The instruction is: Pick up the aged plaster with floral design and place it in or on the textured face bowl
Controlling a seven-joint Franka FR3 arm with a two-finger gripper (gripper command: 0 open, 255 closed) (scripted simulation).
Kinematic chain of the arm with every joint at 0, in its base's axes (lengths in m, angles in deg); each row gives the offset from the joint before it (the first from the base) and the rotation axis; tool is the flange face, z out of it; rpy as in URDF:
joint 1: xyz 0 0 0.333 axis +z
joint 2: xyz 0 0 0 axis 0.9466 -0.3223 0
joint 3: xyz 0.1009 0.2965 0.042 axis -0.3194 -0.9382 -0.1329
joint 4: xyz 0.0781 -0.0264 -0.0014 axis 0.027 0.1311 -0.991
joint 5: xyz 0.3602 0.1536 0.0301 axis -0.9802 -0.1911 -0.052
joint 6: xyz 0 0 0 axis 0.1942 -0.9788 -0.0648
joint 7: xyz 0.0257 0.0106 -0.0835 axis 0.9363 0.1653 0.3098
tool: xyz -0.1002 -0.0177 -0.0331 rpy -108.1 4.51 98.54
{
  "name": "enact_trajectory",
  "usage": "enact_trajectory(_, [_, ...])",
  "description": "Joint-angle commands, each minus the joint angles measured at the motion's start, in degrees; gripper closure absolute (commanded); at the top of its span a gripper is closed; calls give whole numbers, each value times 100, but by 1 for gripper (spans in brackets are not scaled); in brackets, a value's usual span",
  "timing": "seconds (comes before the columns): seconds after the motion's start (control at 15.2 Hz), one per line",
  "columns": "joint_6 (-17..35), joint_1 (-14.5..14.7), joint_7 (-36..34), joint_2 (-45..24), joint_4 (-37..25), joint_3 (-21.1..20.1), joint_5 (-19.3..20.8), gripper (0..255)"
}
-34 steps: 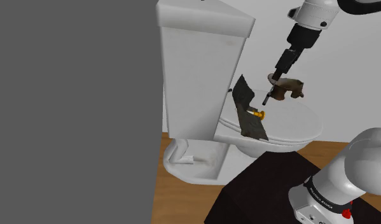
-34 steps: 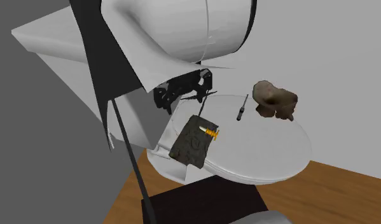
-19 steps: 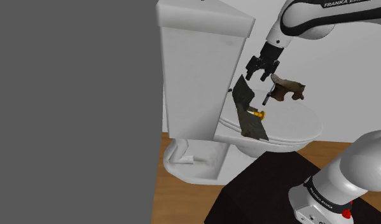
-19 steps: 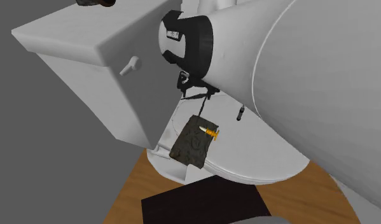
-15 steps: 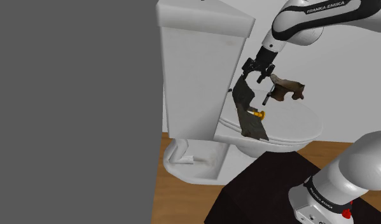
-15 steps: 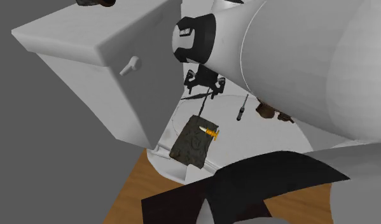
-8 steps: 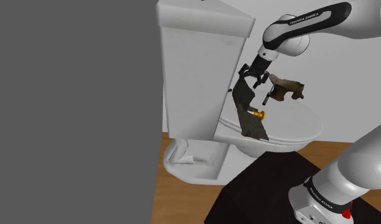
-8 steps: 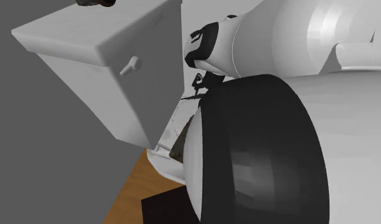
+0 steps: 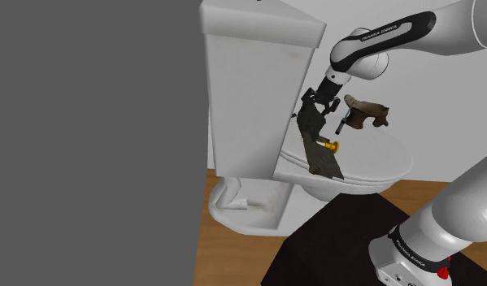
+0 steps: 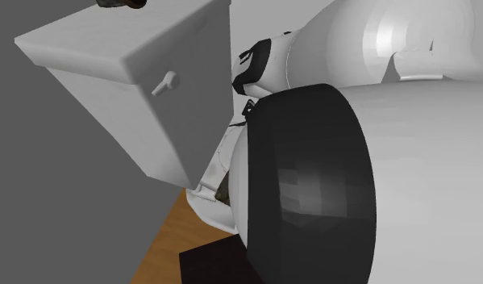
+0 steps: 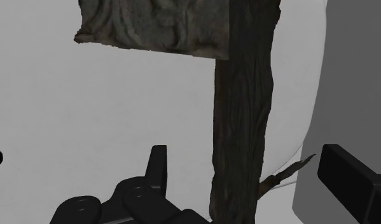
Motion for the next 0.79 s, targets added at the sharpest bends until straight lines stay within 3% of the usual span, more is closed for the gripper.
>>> enact_trajectory(0.0, [7,0,2,-7,-1,0,-3,0])
enact_trajectory(0.2, [6,0,2,-6,-1,0,-3,0])
enact_trajectory(0.26, [6,0,2,-6,-1,0,-3,255])
enact_trajectory(0.73, [6,0,2,-6,-1,0,-3,255])
